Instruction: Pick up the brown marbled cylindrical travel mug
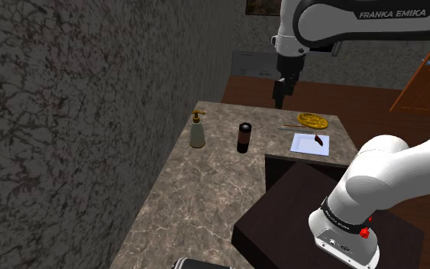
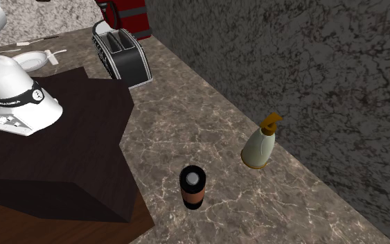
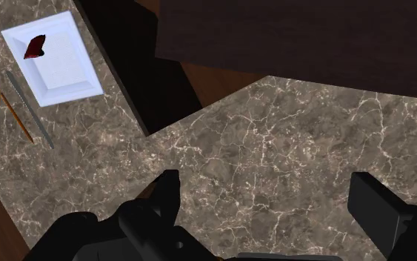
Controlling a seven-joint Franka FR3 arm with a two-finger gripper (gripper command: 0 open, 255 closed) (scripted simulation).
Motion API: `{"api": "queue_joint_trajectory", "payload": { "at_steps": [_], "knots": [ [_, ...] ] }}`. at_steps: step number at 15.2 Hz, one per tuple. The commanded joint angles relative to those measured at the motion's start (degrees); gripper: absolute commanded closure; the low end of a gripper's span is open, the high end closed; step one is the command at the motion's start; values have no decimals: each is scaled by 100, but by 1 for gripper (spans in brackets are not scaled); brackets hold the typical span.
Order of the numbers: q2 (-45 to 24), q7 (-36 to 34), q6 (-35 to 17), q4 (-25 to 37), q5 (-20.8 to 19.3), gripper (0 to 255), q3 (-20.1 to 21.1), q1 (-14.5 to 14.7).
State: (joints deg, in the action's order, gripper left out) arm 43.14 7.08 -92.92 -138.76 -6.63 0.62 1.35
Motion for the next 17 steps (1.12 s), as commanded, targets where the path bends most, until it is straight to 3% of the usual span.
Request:
{"api": "queue_joint_trajectory", "payload": {
  "at_steps": [1, 9, 17],
  "knots": [
    [0, 0, 0, 0, 0, 0, 0, 0],
    [-958, 756, -1559, -425, -330, 0, -738, -172],
    [-2457, 1591, -3061, -276, -330, 0, -1431, -237]
  ]
}}
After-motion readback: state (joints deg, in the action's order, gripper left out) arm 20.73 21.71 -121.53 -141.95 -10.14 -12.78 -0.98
